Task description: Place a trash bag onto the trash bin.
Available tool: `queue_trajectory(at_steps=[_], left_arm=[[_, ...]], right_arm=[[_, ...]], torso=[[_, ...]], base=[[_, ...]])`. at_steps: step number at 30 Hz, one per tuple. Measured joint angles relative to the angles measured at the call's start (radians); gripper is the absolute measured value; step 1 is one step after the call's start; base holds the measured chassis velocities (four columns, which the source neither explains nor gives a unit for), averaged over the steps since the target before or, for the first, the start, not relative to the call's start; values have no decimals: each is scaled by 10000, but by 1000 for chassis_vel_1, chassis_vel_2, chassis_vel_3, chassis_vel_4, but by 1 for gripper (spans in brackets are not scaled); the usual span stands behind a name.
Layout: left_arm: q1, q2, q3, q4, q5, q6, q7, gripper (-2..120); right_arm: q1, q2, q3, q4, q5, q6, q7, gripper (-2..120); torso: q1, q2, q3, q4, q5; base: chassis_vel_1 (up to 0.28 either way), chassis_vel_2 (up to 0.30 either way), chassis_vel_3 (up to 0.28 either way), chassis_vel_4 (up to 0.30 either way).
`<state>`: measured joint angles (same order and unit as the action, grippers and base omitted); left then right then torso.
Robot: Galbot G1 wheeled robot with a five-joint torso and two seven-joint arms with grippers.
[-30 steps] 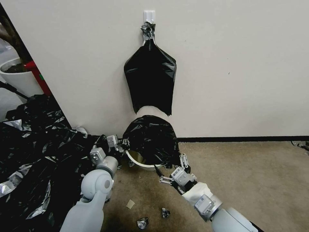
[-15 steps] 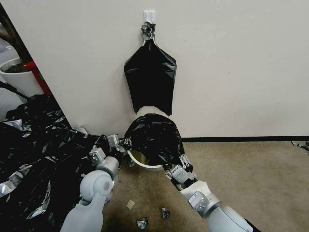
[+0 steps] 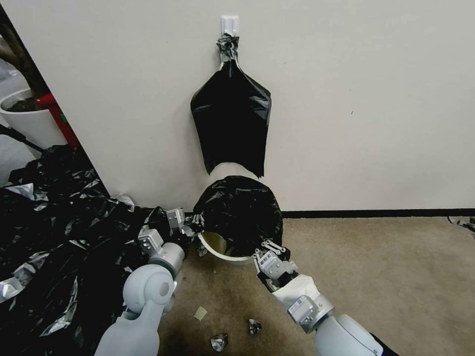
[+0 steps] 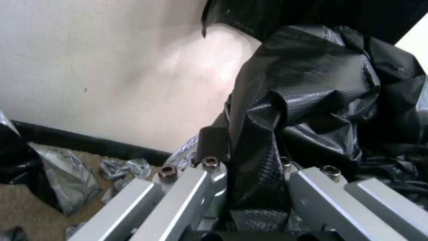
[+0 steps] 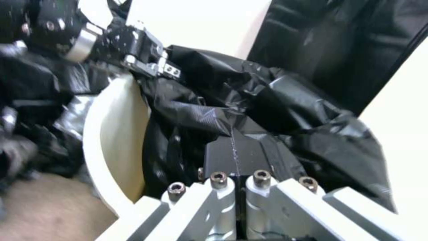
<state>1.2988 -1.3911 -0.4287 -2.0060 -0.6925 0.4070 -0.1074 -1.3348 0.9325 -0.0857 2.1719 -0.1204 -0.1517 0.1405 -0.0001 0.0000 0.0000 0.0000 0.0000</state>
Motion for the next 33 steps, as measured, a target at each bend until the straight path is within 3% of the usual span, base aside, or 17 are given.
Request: queue_trajectory(at_steps=[3, 4, 7, 8, 10, 13, 15, 23, 29, 30, 31, 33], left_arm=[[50, 12, -1, -13, 0, -5, 17, 5], [50, 12, -1, -13, 0, -5, 17, 5], [46, 66, -15, -17, -9, -21, 26, 5], [46, 66, -15, -17, -9, -21, 26, 5], [2, 116, -27, -18, -33, -29, 35, 5], [-14, 129, -29, -17, -45, -31, 39, 5], [-42, 168, -45, -16, -120, -34, 47, 5], [-59, 244, -78, -64, -320, -34, 64, 5], [-54, 245, -71, -97, -429, -34, 67, 5], [-44, 232, -63, -116, -477, -30, 69, 5], [5, 200, -31, -169, -583, 7, 101, 5], [32, 197, -22, -203, -609, 37, 163, 5]], right_arm=[[147, -75, 59, -25, 1989, 246, -368, 0], [147, -75, 59, -25, 1989, 246, -368, 0], [190, -288, 43, 393, 5272, -79, -891, 0], [190, -288, 43, 393, 5272, -79, -891, 0], [255, -385, 52, 620, 7234, -508, -1083, 0], [302, -395, 89, 639, 7787, -657, -1173, 0], [401, -413, 268, 632, 8858, -1175, -1614, 0], [510, -320, 241, 185, 9073, -1555, -2569, 0], [535, -165, -88, -262, 8365, -1489, -2996, 0], [562, -76, -165, -476, 7843, -1326, -3208, 0], [707, 142, -191, -1061, 6399, -983, -3484, 0], [792, 229, -156, -1359, 5774, -882, -3495, 0]], torso=[[0, 0, 0, 0, 0], [0, 0, 0, 0, 0], [1, 0, 0, 0, -1], [1, 0, 0, 0, -1], [0, 0, 0, 0, -1], [0, 0, 0, 0, -1], [0, 0, 0, 0, -1], [0, 0, 0, 0, -1], [0, 0, 0, 0, -2], [0, 0, 0, 0, 0], [0, 0, 0, 0, -1], [0, 1, 0, 0, -1]], base=[[0, 0, 0, 0], [0, 0, 0, 0], [0, 0, 0, 0], [0, 0, 0, 0], [0, 0, 0, 0], [0, 0, 0, 0], [0, 0, 0, 0], [0, 0, 0, 0], [0, 0, 0, 0], [0, 0, 0, 0], [0, 0, 0, 0], [0, 0, 0, 0]])
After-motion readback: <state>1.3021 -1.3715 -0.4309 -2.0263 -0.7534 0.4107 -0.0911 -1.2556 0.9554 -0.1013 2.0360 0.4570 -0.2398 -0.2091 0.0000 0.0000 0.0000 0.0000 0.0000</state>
